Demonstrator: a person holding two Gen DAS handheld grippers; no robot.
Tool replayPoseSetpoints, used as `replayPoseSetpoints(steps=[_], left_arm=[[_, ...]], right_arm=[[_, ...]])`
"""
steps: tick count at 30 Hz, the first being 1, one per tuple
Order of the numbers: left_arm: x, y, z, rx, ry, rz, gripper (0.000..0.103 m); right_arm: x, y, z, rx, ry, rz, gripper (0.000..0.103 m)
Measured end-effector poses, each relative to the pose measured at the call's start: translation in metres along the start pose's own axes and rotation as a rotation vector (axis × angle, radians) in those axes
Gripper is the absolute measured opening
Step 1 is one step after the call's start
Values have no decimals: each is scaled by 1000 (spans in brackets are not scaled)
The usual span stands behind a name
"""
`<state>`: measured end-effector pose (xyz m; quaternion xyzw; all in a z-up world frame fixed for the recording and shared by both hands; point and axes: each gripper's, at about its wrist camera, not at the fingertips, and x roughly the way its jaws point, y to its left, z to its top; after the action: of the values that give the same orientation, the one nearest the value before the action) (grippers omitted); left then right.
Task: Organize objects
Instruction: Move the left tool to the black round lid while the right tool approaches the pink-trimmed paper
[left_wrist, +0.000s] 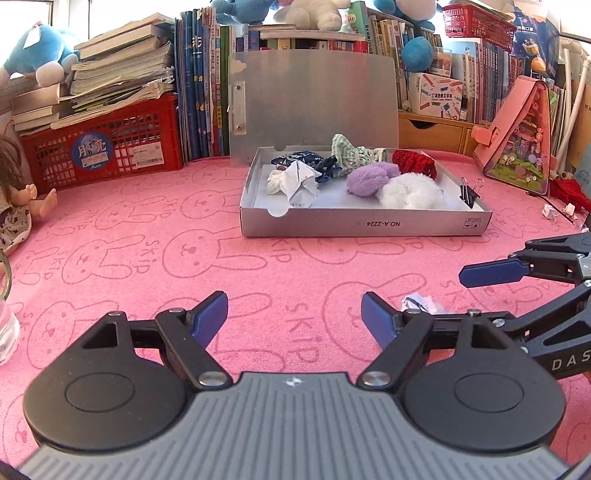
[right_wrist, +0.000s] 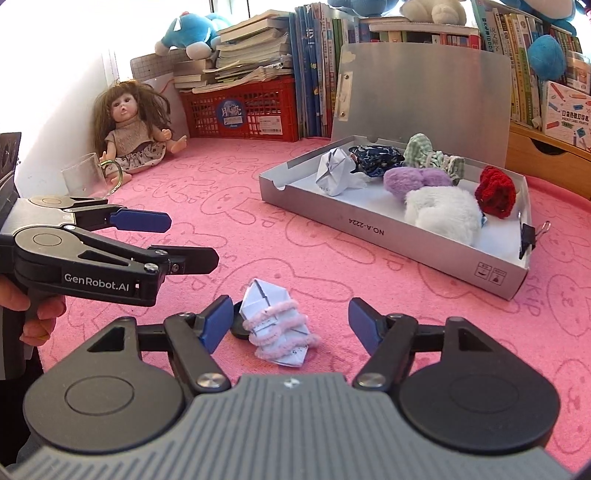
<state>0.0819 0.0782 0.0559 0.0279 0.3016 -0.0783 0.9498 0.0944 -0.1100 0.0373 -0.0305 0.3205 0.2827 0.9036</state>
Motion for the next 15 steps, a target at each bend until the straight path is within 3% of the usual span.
replayPoseSetpoints(steps=[2, 6, 10, 15], left_arm=[[-1, 2, -2, -5, 2, 3, 83], [1, 5, -5, -20, 9, 2, 83], [3, 4, -7, -31, 15, -8, 83], [-1, -4, -9, -31, 8, -39, 83]], right_arm=[[5, 0, 0, 6, 8, 24, 70], [11, 2, 0, -2, 26, 33, 48], [8, 3, -2, -4, 15, 31, 45], [-6, -1, -3, 20, -6, -52, 45]])
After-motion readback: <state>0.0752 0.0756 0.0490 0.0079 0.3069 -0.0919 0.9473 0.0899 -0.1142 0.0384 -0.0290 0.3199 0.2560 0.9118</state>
